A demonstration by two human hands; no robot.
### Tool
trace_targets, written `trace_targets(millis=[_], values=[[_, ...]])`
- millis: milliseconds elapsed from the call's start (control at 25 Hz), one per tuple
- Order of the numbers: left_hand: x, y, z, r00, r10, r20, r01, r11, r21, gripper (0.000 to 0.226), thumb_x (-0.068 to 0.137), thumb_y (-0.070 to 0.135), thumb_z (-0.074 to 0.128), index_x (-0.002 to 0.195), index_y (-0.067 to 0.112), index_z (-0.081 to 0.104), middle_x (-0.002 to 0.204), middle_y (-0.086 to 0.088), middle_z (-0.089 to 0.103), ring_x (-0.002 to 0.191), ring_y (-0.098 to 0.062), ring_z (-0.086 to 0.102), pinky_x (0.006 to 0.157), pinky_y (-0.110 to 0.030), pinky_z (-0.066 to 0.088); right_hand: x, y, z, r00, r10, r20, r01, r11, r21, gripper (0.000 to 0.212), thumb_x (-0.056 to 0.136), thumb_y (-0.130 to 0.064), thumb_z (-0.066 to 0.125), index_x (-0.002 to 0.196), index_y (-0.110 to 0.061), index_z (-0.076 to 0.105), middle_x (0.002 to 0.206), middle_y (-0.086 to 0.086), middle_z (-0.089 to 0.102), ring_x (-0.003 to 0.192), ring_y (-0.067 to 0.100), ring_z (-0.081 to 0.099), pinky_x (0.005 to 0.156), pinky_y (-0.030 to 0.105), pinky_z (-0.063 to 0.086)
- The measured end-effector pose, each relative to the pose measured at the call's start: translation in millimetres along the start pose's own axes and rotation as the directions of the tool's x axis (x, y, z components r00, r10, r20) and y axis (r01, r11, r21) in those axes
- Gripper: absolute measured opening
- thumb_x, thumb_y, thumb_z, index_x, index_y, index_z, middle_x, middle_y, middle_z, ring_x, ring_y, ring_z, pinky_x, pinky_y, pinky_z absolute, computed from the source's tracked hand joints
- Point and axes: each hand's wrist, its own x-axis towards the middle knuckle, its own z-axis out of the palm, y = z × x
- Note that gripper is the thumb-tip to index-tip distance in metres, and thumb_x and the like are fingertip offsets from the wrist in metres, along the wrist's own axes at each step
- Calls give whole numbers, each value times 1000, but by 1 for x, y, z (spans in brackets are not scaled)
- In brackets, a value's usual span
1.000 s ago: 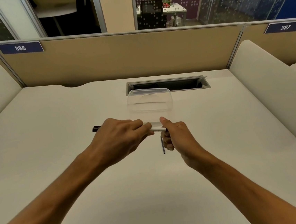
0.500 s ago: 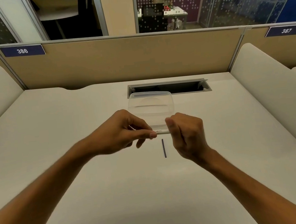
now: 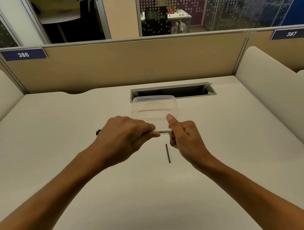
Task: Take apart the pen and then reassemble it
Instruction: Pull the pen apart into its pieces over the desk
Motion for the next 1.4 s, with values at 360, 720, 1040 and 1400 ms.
trace_targets(millis=[360,720,1040,1400], values=[[4,-3,-14,914,-224,338,396,670,-628,31,81,43,65,81,14,76,55,-1,63,41,-11,44,41,-21,38,0,-10,-15,671,-737,86,675,559,-482,59,103,-29,38,48,-8,46,42,3,42,38,10,34,42,19,28],[-7,5,5,978,198,-62,-162,917,363,18,85,24,69,88,7,71,58,-6,63,39,-20,50,39,-23,39,-3,-7,-4,938,333,90,-339,939,57,51,100,-40,43,54,-18,42,42,-9,38,38,4,35,41,13,35],[4,2,-19,846,-283,452,531,536,-656,34,81,43,64,77,10,75,54,-2,62,41,-11,45,41,-18,36,-10,-16,-8,856,-517,25,506,826,-249,56,101,-32,43,48,-15,45,41,-11,39,38,7,36,43,13,30],[-9,6,-2,981,147,-124,-127,980,153,20,88,30,65,87,11,74,61,-2,66,43,-20,52,38,-30,45,-10,0,-10,896,-436,-84,395,869,-298,57,101,-30,44,47,-14,47,40,-9,41,36,7,38,39,17,33]])
